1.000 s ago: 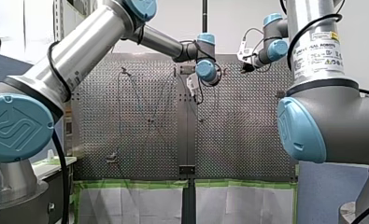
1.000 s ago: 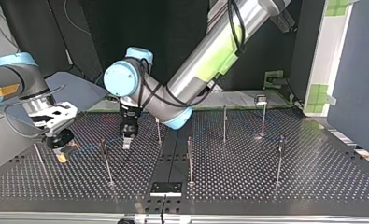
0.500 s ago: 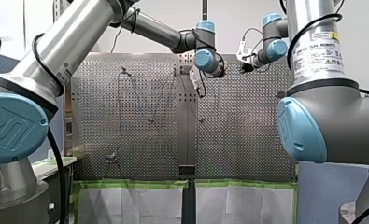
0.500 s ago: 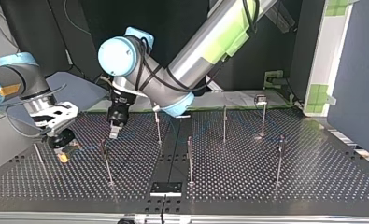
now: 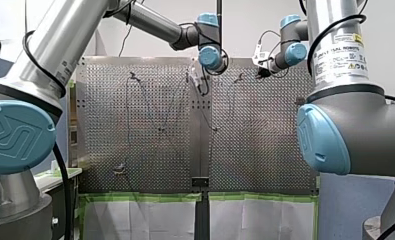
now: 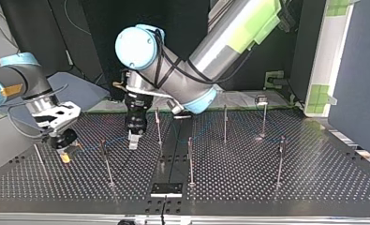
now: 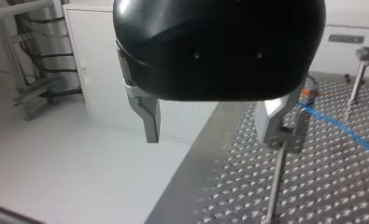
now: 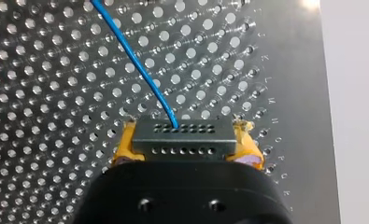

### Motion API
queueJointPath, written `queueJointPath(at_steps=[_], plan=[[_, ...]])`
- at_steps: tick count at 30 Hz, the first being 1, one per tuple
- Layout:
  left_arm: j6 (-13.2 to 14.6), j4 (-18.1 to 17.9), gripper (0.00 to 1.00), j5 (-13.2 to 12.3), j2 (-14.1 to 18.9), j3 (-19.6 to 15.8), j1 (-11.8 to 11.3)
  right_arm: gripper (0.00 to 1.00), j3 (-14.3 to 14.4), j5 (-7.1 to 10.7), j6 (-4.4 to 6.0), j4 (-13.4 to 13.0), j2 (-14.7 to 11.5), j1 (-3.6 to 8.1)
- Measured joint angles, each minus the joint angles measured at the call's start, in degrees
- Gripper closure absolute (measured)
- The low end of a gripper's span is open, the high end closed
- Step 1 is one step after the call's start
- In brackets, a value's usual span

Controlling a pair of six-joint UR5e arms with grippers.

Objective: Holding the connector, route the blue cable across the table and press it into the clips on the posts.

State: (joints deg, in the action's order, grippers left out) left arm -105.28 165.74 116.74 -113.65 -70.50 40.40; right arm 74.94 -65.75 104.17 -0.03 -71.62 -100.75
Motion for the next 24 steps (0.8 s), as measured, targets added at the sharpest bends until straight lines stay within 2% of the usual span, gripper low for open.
queueJointPath(at_steps=[7,13,18,24], plan=[[2.1,-3.3,0.00,3.3,3.3,-3.3,-0.2,1.00,0.1,0.00,-0.02,0.0,0.0,-0.37],[1.5,-5.9,0.00,5.6,5.9,-5.9,0.1,1.00,0.2,0.00,-0.15,0.1,0.0,-0.79],[1.6,-8.1,0.00,6.1,8.1,-8.1,-0.2,1.00,0.2,0.00,-0.24,0.1,0.1,-0.96],[-0.1,-11.0,0.00,5.5,10.0,-10.9,-0.1,1.00,0.2,0.00,-0.26,0.1,0.1,-1.16]])
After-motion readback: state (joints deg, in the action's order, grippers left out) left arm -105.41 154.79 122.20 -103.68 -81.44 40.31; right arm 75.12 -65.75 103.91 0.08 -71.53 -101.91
